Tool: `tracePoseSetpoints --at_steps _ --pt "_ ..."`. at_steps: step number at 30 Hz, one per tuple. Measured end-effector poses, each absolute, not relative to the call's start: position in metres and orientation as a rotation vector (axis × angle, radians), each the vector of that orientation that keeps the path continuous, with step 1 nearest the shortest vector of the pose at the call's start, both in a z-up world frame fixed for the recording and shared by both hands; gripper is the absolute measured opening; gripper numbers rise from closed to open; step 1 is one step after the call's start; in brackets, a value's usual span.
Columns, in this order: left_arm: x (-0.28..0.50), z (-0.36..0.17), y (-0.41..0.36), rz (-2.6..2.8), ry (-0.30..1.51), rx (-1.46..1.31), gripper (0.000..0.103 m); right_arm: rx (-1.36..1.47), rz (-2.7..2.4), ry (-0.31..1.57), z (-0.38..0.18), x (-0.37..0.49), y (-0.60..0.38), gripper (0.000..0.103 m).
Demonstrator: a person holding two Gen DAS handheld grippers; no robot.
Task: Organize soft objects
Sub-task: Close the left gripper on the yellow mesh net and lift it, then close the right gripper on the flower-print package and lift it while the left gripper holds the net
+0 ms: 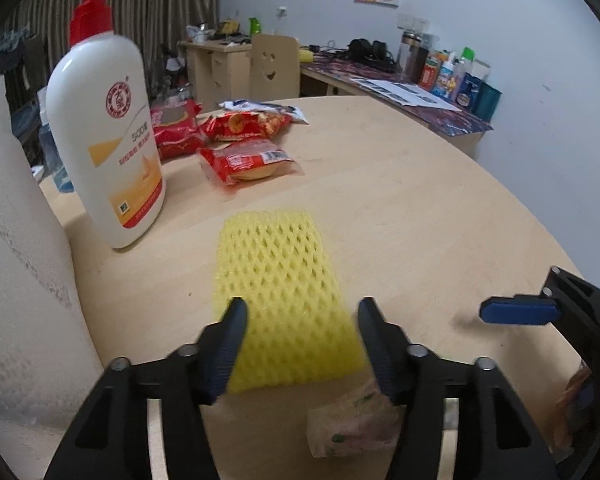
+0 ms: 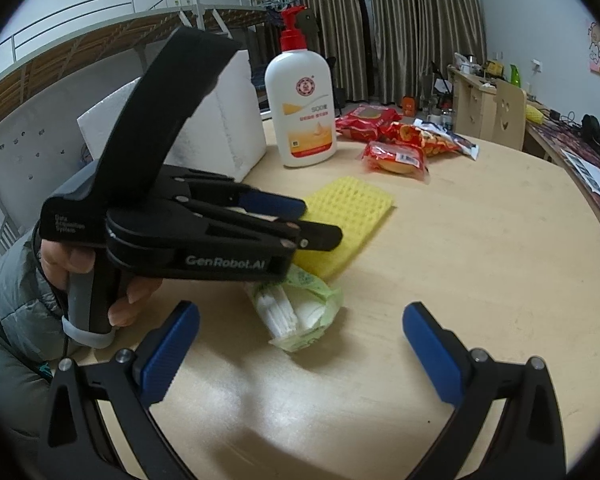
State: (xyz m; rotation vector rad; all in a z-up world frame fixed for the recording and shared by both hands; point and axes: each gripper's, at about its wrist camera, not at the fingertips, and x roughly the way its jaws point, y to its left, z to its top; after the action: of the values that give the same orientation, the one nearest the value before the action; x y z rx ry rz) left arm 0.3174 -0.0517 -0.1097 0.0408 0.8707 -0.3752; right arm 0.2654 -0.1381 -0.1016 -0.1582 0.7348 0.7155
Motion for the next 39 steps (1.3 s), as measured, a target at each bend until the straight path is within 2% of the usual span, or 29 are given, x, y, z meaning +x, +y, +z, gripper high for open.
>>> tracePoseSetpoints --at_steps 5,7,9,15,32,34,36,37,39 --pt "0.326 -0.113 -0.052 -0.365 0.904 0.019 0.059 -0.168 0.717 0.725 -0.099 0.264 -0.137 0.103" --pt "0.326 -0.114 -0.055 -0.348 0.911 0.050 0.047 -0.169 0.718 0.728 -0.100 0.264 -0.137 0.103" --pt "0.325 -0.115 -0.058 -0.323 0.908 0.103 0.042 -0.178 0.713 0.731 -0.100 0.265 -0.136 0.103" --pt "0.325 -0.115 -0.048 -0.306 0.909 0.099 0.009 -0.206 0.711 0.736 -0.099 0.268 -0.131 0.103" --pt "0.305 -0.083 -0.024 -0.346 0.798 0.019 0.009 -0.276 0.787 0.771 -0.107 0.282 -0.098 0.102" --pt "0.303 -0.081 -0.022 -0.346 0.789 0.021 0.009 -0.285 0.792 0.780 -0.108 0.282 -0.098 0.097" --pt "0.302 -0.081 -0.020 -0.346 0.791 0.017 0.009 -0.295 0.795 0.794 -0.110 0.284 -0.097 0.080" --pt "0.302 -0.080 -0.020 -0.346 0.788 0.016 0.009 -0.301 0.790 0.804 -0.112 0.286 -0.097 0.076" --pt "0.301 -0.079 -0.019 -0.355 0.789 0.010 0.009 -0.312 0.780 0.815 -0.115 0.287 -0.096 0.073"
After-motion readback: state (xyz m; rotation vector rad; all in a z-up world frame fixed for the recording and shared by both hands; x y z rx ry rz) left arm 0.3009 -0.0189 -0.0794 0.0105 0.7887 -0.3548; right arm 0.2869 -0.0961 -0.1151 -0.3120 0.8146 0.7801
